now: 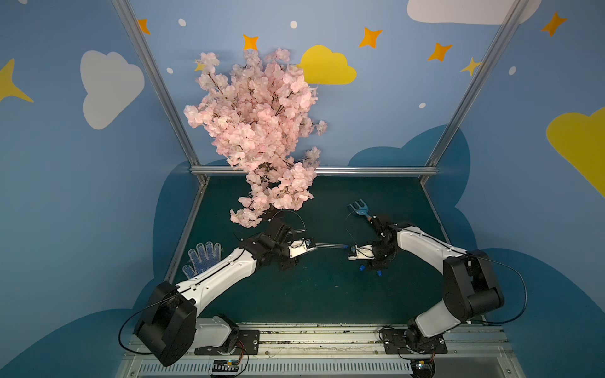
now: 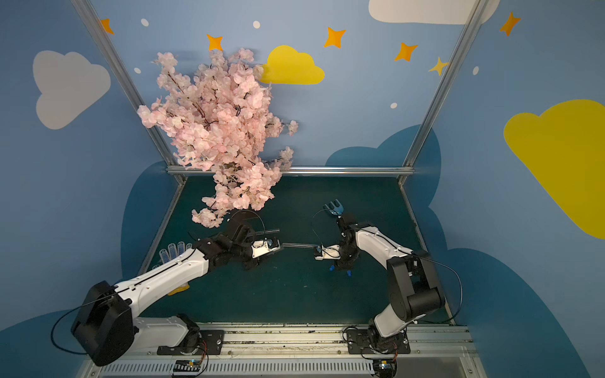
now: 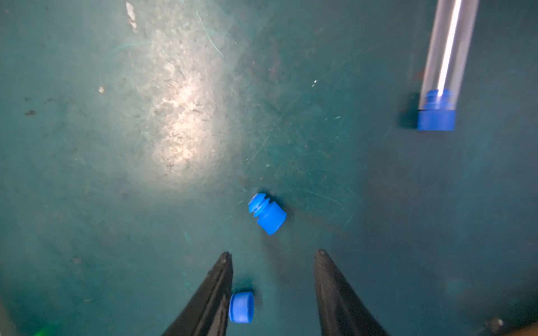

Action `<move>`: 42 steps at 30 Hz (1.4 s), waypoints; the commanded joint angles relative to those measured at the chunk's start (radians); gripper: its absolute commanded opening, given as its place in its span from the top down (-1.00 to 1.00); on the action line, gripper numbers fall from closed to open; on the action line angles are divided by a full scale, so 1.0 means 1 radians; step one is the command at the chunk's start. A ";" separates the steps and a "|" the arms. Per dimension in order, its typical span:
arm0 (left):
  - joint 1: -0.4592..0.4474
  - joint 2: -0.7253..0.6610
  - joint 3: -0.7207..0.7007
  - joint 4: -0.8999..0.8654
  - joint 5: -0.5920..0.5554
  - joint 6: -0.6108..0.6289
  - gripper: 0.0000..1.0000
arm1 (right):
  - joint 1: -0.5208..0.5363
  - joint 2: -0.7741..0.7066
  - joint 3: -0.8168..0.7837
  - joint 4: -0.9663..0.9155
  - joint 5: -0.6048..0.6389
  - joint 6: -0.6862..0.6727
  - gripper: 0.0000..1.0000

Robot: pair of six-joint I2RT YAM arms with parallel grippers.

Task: Insert stoppers into test tubes
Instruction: Pick up the stopper from the center of the board.

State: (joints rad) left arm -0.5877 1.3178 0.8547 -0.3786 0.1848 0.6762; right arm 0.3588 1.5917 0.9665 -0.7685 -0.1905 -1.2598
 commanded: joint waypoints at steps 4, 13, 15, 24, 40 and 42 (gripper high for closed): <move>0.015 0.012 0.000 0.012 0.022 -0.016 0.95 | 0.028 0.035 -0.009 -0.011 0.008 -0.012 0.07; 0.025 0.011 0.001 0.021 0.033 -0.027 0.95 | 0.056 0.085 -0.003 -0.003 0.014 -0.006 0.18; 0.026 0.011 0.001 0.019 0.035 -0.027 0.95 | 0.059 0.097 -0.002 -0.002 0.018 -0.007 0.22; 0.027 0.006 -0.002 0.018 0.037 -0.026 0.95 | 0.068 0.115 -0.015 0.016 0.045 -0.006 0.36; 0.026 0.000 -0.005 0.014 0.023 -0.024 0.95 | 0.070 0.090 -0.043 0.056 0.077 -0.003 0.67; 0.027 -0.002 -0.005 0.014 0.020 -0.022 0.95 | 0.072 0.083 -0.047 0.062 0.072 -0.003 0.70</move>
State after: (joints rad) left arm -0.5648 1.3277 0.8547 -0.3634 0.2016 0.6579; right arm 0.4255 1.6783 0.9497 -0.7074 -0.1307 -1.2633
